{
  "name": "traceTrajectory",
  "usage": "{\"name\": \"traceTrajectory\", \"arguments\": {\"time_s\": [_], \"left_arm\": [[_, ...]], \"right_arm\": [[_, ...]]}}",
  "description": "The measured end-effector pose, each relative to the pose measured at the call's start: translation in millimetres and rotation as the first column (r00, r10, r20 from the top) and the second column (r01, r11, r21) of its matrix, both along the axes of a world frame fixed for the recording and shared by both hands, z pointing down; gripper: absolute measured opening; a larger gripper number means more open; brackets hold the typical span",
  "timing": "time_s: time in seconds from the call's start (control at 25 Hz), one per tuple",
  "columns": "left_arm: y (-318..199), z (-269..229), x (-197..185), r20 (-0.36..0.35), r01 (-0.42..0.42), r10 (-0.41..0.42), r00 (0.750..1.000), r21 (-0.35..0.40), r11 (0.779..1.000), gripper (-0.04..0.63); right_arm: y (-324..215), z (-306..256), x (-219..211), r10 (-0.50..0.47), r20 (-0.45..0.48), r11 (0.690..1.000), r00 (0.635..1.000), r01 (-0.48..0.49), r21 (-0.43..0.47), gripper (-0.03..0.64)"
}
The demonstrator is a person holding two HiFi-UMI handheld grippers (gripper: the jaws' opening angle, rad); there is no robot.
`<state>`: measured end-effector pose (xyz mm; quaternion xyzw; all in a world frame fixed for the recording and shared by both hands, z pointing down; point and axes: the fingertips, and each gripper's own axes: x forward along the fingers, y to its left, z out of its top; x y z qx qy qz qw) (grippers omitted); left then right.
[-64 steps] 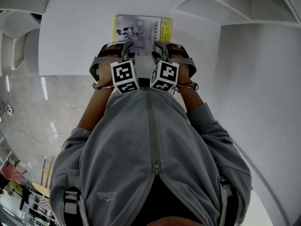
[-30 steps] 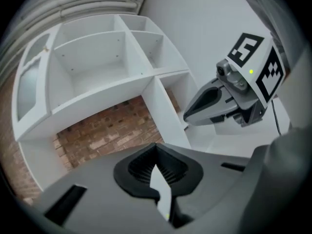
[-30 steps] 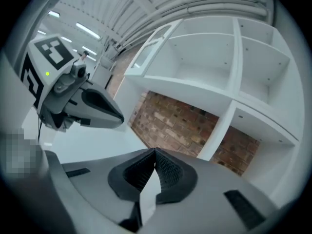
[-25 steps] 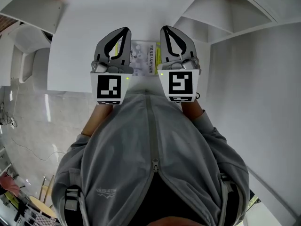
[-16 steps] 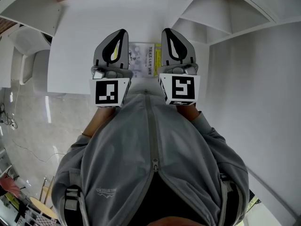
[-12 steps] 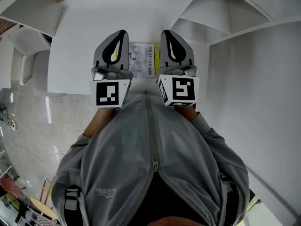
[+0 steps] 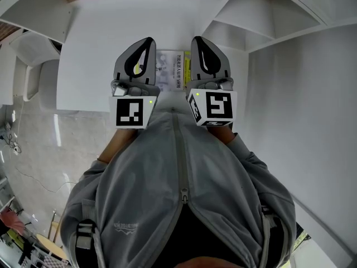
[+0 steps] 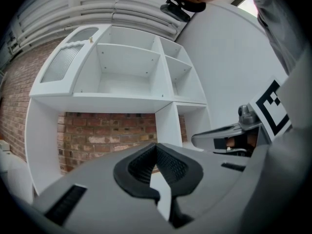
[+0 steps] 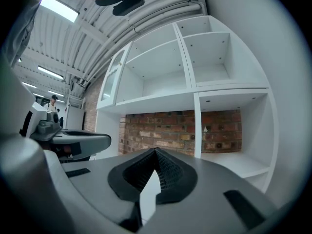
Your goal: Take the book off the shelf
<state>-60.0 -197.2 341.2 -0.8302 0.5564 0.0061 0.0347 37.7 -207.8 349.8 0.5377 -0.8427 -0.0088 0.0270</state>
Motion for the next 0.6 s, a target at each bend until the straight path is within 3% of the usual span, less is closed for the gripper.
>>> {"name": "traceTrajectory", "arguments": {"time_s": [0.6], "left_arm": [[-1.6,6.4,3.8,0.010,-0.017,0.017,1.000,0.002,1.000,0.007]], "right_arm": [[-3.5,9.1,-6.3,-0.028,0.005,0.999,1.000,0.028,-0.019,0.026]]}}
